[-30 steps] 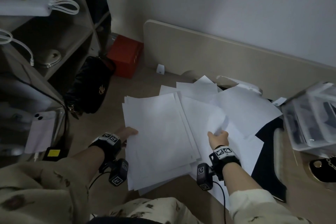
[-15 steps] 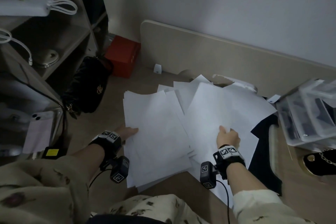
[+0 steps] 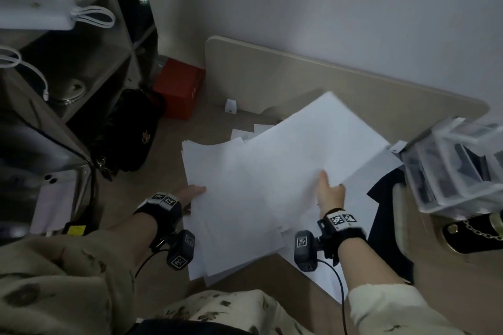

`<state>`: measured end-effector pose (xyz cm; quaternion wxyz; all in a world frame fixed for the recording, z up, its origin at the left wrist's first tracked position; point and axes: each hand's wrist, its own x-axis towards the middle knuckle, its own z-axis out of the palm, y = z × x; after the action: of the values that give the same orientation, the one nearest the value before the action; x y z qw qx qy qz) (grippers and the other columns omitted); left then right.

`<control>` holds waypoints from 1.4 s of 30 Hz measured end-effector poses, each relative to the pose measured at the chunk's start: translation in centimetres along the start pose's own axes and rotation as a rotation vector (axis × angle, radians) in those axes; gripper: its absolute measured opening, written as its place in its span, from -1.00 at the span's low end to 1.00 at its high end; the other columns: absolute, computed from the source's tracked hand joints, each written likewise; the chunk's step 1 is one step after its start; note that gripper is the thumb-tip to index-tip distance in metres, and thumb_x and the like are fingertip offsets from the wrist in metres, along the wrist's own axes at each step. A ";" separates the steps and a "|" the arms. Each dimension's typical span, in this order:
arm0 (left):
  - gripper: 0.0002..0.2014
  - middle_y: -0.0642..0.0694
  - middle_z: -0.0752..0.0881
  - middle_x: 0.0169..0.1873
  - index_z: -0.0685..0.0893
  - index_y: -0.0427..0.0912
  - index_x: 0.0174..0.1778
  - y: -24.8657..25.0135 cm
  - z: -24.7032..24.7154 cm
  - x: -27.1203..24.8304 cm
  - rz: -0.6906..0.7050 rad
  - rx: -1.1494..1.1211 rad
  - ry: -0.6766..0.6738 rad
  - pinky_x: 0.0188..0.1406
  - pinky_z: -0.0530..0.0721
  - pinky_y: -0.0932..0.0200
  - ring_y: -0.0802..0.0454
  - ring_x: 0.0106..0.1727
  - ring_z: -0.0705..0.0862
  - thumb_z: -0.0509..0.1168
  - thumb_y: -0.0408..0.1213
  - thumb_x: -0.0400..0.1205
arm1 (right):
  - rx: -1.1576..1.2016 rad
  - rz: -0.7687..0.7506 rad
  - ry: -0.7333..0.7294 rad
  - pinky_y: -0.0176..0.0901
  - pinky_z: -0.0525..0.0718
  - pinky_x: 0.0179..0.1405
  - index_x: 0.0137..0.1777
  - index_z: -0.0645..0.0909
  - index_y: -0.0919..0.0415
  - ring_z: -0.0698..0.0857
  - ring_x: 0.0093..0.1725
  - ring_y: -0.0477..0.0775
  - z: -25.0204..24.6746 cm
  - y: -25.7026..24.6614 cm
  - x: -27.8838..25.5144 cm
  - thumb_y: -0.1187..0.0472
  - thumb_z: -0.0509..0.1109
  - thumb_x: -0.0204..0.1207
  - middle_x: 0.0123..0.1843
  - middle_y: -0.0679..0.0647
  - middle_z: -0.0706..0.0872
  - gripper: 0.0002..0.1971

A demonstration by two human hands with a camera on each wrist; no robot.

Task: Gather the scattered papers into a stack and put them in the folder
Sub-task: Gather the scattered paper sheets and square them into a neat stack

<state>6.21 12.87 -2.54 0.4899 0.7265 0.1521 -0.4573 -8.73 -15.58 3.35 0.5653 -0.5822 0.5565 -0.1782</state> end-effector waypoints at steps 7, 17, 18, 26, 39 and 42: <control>-0.33 -0.21 0.78 -0.01 0.73 -0.09 0.06 -0.2 -0.5 0.9 -0.028 -0.129 -0.008 -0.11 0.66 -0.06 -0.27 0.08 0.71 0.29 0.44 0.35 | -0.602 -0.249 -0.446 -0.06 0.67 0.15 0.10 0.72 0.22 0.74 0.06 0.14 3.1 3.6 -2.0 0.00 0.43 0.51 0.05 0.12 0.79 -0.68; -0.68 -0.16 0.76 -0.08 0.67 -0.17 0.02 -0.9 0.7 -0.5 0.008 -0.013 -0.072 -0.24 0.64 0.09 -0.11 -0.05 0.71 0.49 -0.05 0.48 | -0.554 -0.235 -0.374 -0.13 0.49 0.18 0.38 0.47 0.20 0.58 0.23 0.13 5.1 4.2 -2.3 0.02 0.24 0.65 0.29 0.10 0.63 -0.61; -0.64 -0.17 0.76 -0.05 0.67 -0.19 0.07 -0.9 0.6 -0.4 0.016 -0.014 -0.067 -0.23 0.66 0.08 -0.13 -0.03 0.72 0.51 -0.08 0.47 | -0.635 -0.218 -0.342 -0.05 0.46 0.30 0.44 0.41 0.19 0.51 0.34 0.17 4.8 4.5 -1.9 0.00 0.25 0.64 0.38 0.13 0.56 -0.56; -0.71 -0.23 0.77 0.05 0.70 -0.20 0.08 -1.2 1.0 -0.4 0.055 -0.038 -0.035 0.24 0.65 -0.23 -0.23 0.09 0.74 0.52 -0.26 0.48 | -0.832 -0.126 -0.466 -0.15 0.35 0.43 0.51 0.36 0.33 0.44 0.44 0.22 3.6 5.8 -0.8 0.20 0.29 0.60 0.53 0.28 0.26 -0.50; -0.35 -0.35 0.51 0.42 0.46 -0.44 0.45 -0.2 -0.7 1.1 0.042 0.175 0.087 0.43 0.49 -0.10 -0.31 0.41 0.51 0.44 -0.14 0.53 | -0.873 -0.001 -0.311 0.02 0.32 0.45 0.56 0.29 0.18 0.34 0.50 0.30 2.4 5.6 0.0 0.06 0.27 0.59 0.55 0.17 0.36 -0.44; -0.47 -0.42 0.58 0.33 0.47 -0.48 0.39 0.3 -1.9 1.2 0.021 0.281 0.248 0.34 0.53 -0.03 -0.33 0.37 0.56 0.42 -0.30 0.56 | -0.852 0.050 -0.369 0.00 0.39 0.41 0.57 0.24 0.20 0.42 0.47 0.27 2.9 5.6 -0.1 0.05 0.31 0.56 0.51 0.19 0.43 -0.38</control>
<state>8.06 14.07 -3.18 0.3661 0.8401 0.1383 -0.3757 -8.83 -12.76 -2.28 0.3695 -0.7708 0.4844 0.1864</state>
